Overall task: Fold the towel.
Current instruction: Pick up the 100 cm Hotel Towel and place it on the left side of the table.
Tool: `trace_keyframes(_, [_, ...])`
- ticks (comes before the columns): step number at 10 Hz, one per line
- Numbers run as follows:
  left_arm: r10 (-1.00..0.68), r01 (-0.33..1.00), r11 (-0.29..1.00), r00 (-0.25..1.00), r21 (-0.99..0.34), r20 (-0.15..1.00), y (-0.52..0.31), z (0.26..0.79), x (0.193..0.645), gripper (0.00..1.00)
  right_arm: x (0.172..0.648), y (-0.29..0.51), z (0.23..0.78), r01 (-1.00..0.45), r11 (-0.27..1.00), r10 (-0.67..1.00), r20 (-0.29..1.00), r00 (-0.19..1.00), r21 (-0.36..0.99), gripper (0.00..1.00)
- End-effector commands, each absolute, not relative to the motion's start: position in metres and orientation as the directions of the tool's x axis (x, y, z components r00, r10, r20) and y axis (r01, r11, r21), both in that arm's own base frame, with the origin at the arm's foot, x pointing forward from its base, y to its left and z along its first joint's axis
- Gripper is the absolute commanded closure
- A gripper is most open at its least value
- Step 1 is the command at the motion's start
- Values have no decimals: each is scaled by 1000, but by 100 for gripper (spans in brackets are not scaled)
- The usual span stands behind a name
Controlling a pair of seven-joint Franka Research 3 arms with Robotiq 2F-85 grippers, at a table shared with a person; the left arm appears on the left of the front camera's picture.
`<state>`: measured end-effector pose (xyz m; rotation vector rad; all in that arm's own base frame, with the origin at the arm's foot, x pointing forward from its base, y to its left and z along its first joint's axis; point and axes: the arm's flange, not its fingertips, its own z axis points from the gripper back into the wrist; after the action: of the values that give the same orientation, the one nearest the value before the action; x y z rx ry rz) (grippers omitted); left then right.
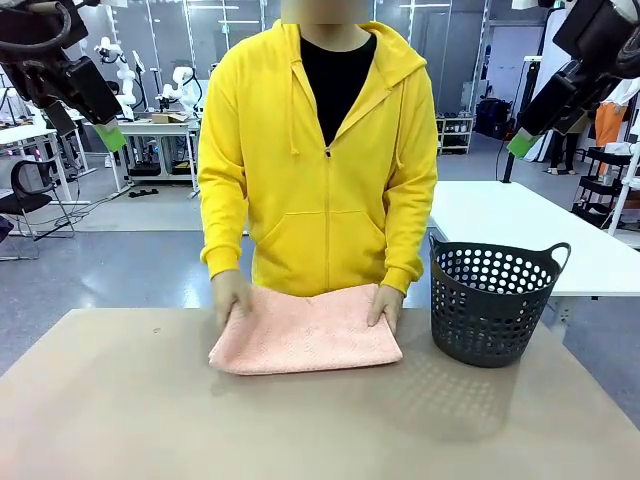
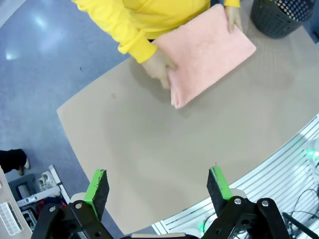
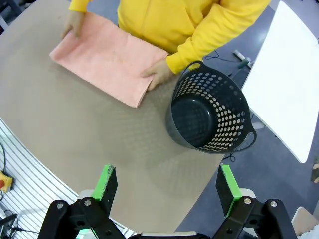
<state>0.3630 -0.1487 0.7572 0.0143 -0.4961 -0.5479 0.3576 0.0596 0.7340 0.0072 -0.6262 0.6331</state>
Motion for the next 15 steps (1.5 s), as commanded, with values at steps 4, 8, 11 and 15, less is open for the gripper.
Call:
trace_keyframes(4, [-518, 507, 848, 732, 155, 442, -147, 759, 362, 0, 357, 59, 734, -547, 817, 548, 547, 633, -185, 0])
trace_keyframes(8, [-518, 507, 848, 732, 155, 442, -147, 759, 362, 0, 357, 59, 734, -547, 817, 548, 547, 633, -185, 0])
trace_keyframes(11, [-518, 507, 848, 732, 155, 442, -147, 759, 362, 0, 357, 59, 734, -547, 817, 548, 547, 633, -185, 0])
trace_keyframes(15, [-518, 507, 848, 732, 155, 442, -147, 759, 362, 0, 357, 59, 734, -547, 817, 548, 547, 633, -185, 0])
